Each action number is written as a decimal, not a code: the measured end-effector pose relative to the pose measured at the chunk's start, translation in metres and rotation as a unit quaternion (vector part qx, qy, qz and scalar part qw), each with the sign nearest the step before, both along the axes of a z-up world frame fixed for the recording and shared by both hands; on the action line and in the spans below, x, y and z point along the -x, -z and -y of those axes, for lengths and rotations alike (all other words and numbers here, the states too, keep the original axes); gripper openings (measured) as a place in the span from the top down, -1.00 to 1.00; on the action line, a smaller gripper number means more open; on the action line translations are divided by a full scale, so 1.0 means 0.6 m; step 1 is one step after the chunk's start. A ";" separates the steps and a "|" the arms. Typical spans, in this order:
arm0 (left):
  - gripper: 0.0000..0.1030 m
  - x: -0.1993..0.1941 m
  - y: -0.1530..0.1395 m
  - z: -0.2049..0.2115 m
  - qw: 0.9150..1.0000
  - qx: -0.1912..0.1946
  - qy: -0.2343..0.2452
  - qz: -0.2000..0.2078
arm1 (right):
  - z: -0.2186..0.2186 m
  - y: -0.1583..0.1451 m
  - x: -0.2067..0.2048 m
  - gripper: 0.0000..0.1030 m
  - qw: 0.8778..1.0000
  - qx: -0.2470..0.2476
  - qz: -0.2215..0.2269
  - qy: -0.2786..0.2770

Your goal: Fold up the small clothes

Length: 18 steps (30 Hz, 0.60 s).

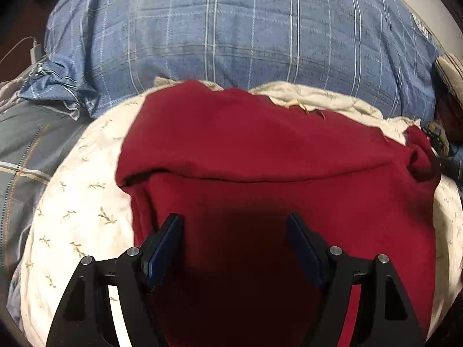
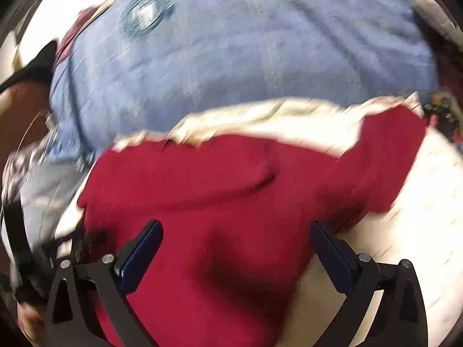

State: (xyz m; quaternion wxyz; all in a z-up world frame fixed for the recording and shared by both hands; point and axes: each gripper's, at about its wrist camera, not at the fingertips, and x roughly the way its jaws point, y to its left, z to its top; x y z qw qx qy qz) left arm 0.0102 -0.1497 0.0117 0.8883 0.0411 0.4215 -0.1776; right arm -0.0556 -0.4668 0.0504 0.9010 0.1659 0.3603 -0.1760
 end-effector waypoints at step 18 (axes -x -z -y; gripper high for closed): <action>-0.59 -0.015 0.023 0.018 1.000 -0.009 0.014 0.001 | 0.321 0.053 -0.080 0.78 0.979 -0.053 -0.093 0.173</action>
